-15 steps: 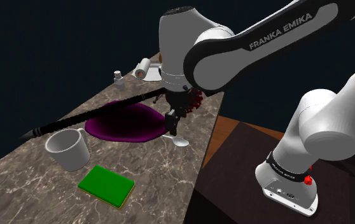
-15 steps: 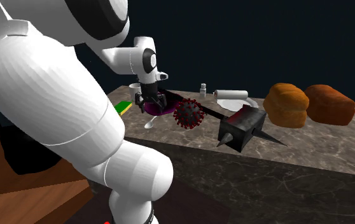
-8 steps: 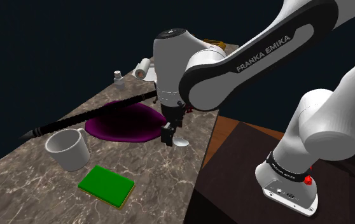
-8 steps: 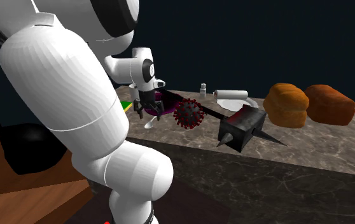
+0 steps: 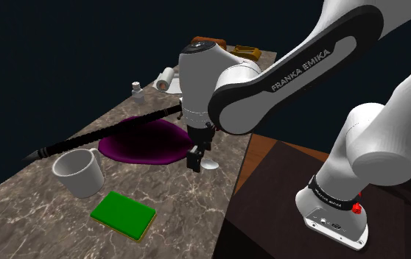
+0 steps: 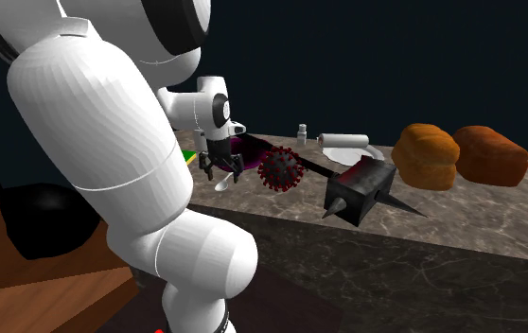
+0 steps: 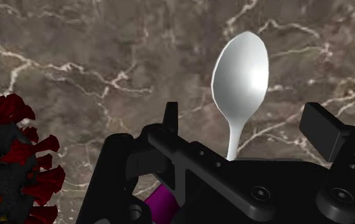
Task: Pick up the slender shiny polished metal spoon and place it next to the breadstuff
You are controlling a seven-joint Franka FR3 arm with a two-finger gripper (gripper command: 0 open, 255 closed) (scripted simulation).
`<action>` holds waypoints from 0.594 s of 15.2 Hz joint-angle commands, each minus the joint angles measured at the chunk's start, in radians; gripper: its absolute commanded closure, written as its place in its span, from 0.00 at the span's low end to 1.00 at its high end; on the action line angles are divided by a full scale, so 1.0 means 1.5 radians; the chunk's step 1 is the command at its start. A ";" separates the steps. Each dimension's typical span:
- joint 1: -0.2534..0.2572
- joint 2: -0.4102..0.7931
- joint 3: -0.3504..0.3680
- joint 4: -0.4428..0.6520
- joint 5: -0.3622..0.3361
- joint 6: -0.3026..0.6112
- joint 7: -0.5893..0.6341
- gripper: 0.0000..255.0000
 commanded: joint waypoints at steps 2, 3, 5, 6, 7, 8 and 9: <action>0.000 0.000 0.000 0.000 0.000 0.000 0.000 1.00; 0.000 0.000 0.000 0.000 0.000 0.000 0.000 1.00; 0.000 0.000 0.000 0.000 0.000 0.000 0.000 1.00; 0.000 0.000 0.000 0.000 0.000 0.000 0.000 1.00; 0.000 0.000 0.000 0.000 0.000 0.000 0.000 1.00; 0.000 0.000 0.000 0.000 0.000 0.000 0.000 1.00; 0.000 0.000 0.000 0.000 0.000 0.000 0.000 1.00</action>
